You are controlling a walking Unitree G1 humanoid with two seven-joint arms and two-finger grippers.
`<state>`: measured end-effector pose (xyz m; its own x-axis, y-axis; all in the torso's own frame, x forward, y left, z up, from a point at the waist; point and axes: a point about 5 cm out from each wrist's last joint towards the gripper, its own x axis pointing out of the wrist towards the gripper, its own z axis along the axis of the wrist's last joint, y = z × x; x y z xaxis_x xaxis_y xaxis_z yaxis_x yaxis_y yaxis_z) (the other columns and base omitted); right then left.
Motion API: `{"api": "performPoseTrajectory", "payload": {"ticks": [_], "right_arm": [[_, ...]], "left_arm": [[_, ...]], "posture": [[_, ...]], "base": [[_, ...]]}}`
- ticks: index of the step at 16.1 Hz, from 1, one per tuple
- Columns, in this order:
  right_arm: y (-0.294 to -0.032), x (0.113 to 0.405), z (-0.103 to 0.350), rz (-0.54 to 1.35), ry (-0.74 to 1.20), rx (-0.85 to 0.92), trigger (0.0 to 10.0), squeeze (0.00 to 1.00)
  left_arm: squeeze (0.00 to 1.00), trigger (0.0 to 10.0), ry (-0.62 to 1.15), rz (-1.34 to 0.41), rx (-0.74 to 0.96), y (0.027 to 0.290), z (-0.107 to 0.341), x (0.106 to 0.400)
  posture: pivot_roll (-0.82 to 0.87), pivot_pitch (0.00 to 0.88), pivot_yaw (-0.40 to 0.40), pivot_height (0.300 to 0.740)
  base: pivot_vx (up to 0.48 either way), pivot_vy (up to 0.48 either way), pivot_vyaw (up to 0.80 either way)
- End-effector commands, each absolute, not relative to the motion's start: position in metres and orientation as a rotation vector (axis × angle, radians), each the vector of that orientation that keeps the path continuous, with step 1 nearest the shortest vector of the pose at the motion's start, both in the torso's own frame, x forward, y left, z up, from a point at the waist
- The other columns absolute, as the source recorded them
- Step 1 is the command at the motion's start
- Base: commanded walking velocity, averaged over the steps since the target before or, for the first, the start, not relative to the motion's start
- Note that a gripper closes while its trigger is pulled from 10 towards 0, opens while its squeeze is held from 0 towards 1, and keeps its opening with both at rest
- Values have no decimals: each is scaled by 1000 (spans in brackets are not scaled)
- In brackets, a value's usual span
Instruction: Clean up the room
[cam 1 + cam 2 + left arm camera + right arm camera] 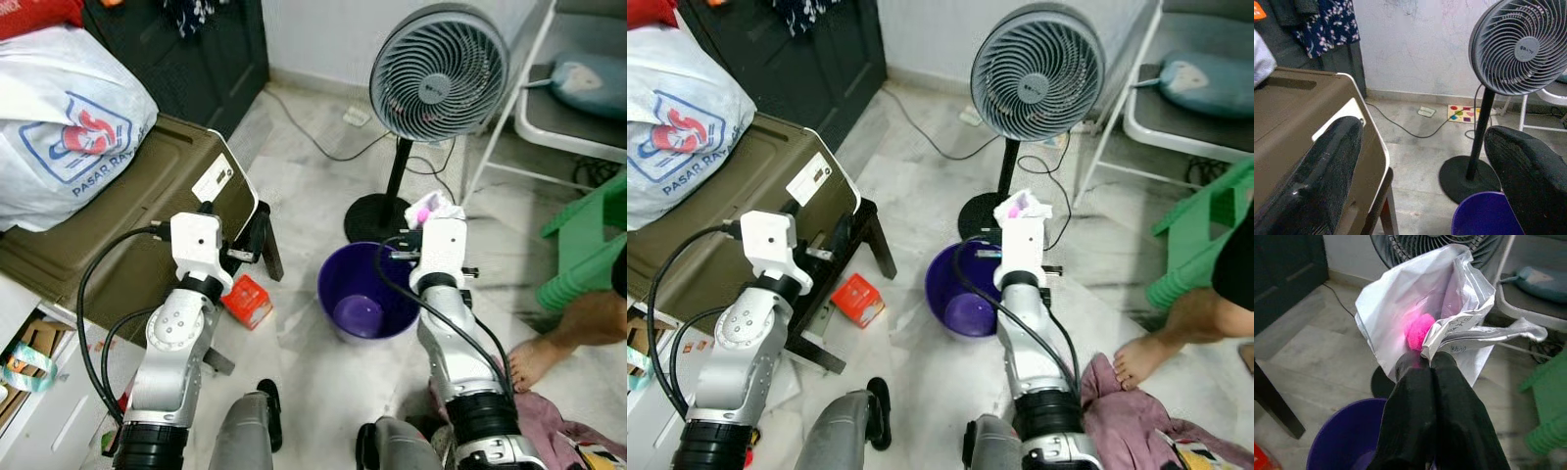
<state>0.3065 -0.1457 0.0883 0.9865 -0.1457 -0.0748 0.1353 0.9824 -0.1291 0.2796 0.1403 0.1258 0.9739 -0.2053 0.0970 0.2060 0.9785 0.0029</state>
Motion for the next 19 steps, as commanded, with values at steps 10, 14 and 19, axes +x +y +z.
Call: {"api": "performPoseTrajectory", "payload": {"ticks": [10,14,19], "right_arm": [[-148,307,65,-292,239,-83,10000,0],[-146,314,69,-289,223,-92,10000,0],[-141,321,73,-271,196,-96,10000,0]], "left_arm": [[0,10000,-24,-142,131,194,127,249],[0,10000,-36,-163,114,186,133,255],[0,10000,-41,-174,92,176,132,261]], "posture": [[162,300,96,740],[150,280,97,740],[128,241,89,740]], "base": [[0,0,0],[0,0,0],[0,0,0]]}}
